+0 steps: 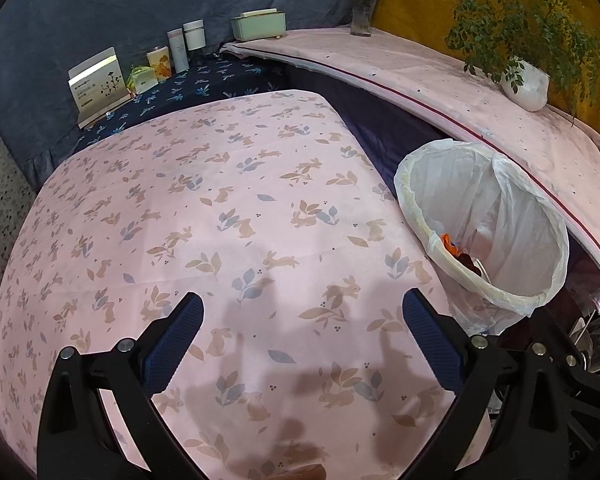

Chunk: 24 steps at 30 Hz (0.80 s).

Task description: Collect trash

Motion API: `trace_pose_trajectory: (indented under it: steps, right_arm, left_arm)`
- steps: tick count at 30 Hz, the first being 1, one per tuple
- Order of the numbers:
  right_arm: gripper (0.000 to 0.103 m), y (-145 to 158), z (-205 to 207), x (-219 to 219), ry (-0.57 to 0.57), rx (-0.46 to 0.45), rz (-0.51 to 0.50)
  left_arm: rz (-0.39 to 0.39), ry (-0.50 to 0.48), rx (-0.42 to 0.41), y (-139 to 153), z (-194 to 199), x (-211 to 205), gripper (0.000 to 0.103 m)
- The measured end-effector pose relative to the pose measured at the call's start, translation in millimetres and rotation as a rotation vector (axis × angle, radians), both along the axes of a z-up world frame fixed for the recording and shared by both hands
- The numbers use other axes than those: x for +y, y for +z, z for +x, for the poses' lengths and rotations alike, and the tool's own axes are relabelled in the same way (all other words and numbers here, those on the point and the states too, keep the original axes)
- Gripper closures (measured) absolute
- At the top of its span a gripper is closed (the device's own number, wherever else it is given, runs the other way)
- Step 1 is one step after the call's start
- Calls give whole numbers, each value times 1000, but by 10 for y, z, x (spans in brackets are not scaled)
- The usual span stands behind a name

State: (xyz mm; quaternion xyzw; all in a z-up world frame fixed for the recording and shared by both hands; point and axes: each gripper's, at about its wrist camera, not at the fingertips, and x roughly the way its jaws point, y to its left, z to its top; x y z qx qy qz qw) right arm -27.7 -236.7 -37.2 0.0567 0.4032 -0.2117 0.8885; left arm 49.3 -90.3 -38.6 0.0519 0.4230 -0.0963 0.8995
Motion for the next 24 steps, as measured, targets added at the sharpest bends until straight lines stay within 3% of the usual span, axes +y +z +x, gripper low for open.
trace_pose_trajectory:
  steps: [24]
  right_arm:
    - [7, 7, -14, 15, 0, 0, -1]
  left_arm:
    - [-4, 28, -4, 8, -13, 7, 8]
